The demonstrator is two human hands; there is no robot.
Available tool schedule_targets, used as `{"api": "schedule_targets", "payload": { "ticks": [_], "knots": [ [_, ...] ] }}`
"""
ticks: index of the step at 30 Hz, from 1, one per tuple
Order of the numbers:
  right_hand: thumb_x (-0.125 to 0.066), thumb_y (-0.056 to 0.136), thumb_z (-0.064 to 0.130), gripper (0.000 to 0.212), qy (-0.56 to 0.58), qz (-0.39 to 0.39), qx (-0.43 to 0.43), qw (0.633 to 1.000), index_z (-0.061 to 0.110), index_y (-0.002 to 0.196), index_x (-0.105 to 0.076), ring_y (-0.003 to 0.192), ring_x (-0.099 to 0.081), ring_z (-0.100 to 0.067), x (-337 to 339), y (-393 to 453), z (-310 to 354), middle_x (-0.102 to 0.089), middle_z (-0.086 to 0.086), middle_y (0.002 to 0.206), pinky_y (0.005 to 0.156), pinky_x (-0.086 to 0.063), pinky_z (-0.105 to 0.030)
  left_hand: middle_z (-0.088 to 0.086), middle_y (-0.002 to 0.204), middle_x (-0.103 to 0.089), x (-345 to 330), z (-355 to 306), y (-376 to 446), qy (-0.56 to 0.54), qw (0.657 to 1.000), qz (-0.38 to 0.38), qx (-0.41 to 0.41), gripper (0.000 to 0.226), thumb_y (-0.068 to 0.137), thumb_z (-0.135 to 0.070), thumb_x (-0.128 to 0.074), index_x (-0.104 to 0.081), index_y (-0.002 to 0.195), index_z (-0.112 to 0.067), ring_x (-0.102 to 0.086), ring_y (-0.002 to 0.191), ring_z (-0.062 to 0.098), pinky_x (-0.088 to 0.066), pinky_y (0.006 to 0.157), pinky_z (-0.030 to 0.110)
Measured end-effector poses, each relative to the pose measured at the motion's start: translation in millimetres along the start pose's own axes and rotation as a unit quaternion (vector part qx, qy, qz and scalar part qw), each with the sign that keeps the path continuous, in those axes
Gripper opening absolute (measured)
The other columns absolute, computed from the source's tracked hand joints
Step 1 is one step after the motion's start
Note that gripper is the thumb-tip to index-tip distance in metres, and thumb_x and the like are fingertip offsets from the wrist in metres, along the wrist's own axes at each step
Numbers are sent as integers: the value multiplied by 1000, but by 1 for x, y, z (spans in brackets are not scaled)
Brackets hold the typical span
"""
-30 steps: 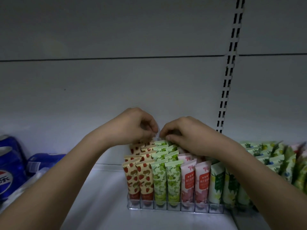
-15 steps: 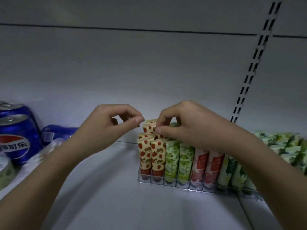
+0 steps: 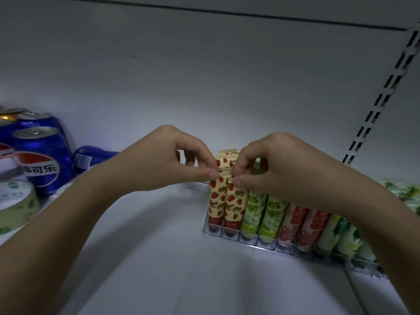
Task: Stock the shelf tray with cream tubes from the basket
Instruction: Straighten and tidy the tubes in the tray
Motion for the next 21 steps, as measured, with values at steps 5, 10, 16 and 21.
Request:
{"api": "schedule_targets", "payload": {
  "ticks": [5, 10, 16, 21],
  "knots": [
    [-72, 80, 43, 10, 0, -9, -4, 1000, 37, 73, -70, 68, -54, 13, 2, 0, -3, -64, 23, 73, 51, -34, -17, -23, 74, -68, -7, 4, 2, 7, 1000, 15, 19, 21, 72, -48, -68, -74, 87, -34, -59, 66, -2, -44, 53, 9],
    [-72, 81, 43, 8, 1, -12, -6, 1000, 37, 75, -71, 69, -54, 13, 4, 0, -5, -65, 22, 73, 52, -35, -20, -27, 72, -66, -8, 7, 3, 8, 1000, 6, 29, 12, 77, -36, -69, -75, 87, -34, -58, 64, -5, -41, 51, 6],
    [-67, 84, 44, 12, 9, -15, -7, 1000, 36, 76, -70, 67, -55, 13, 7, -1, -6, -64, 26, 72, 49, -35, -15, -28, 76, -68, -7, 7, 3, 4, 1000, 2, 25, 12, 78, -42, -67, -75, 86, -36, -60, 67, -3, -44, 53, 9],
    [-63, 89, 39, 11, 25, -49, -28, 998, 37, 80, -68, 62, -49, 25, 16, 1, -19, -46, 54, 67, 47, -36, -2, -27, 87, -69, 2, 12, 3, -6, 996, -84, 35, 19, 77, -51, -59, -71, 88, -41, -63, 77, 2, -55, 64, 17]
  ]
}}
Point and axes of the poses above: each hand's wrist, its own y-axis towards the middle knuckle, its own x-axis out of the back of the hand, z = x × y, the point moved 3 cm from there along y, towards the middle knuckle
